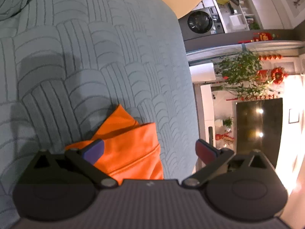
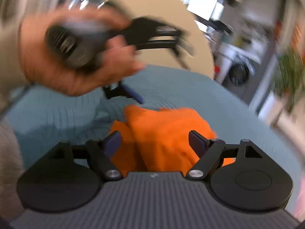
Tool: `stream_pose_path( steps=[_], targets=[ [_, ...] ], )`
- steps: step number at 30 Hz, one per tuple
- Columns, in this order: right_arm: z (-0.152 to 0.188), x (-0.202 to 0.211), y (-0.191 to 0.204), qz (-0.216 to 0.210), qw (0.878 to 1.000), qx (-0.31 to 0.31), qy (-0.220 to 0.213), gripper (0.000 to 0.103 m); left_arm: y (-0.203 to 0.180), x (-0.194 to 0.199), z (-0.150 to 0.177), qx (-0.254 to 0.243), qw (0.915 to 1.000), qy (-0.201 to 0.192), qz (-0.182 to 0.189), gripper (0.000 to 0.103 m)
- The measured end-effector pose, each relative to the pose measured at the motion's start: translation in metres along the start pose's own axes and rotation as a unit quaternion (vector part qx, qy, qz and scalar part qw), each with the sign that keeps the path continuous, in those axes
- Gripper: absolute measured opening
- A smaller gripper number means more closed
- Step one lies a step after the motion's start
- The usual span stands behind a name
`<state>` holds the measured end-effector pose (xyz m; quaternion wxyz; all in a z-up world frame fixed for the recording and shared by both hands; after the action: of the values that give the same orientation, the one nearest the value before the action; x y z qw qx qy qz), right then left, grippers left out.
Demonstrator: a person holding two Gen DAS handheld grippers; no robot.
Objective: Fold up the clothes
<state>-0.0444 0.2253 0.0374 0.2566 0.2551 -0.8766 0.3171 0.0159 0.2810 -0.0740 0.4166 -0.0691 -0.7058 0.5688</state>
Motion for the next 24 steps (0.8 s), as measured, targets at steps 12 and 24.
stream_pose_path(
  steps=[12,24],
  targets=[
    [0.031,0.032,-0.119,-0.039,0.949,-0.307,-0.056,0.013,-0.011,-0.013,0.001,-0.037,0.9987,0.033,-0.008,0.103],
    [0.057,0.092,-0.155,-0.126,0.890,-0.410,-0.155,0.013,-0.045,0.004,0.009,-0.131,0.9905,0.013,-0.041,0.103]
  ],
)
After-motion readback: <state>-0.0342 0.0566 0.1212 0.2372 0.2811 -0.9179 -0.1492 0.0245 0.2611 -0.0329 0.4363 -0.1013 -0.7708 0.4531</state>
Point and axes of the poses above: each gripper's, at about its wrist camera, not at the fingertips, and x roughly against the way its jaws point, y to its left, z to its underside, the point moved 5 cm from there along -x, roughly the way its jaws point, and after that the axes turned 7 degrees about y, right-handed, at the moved point
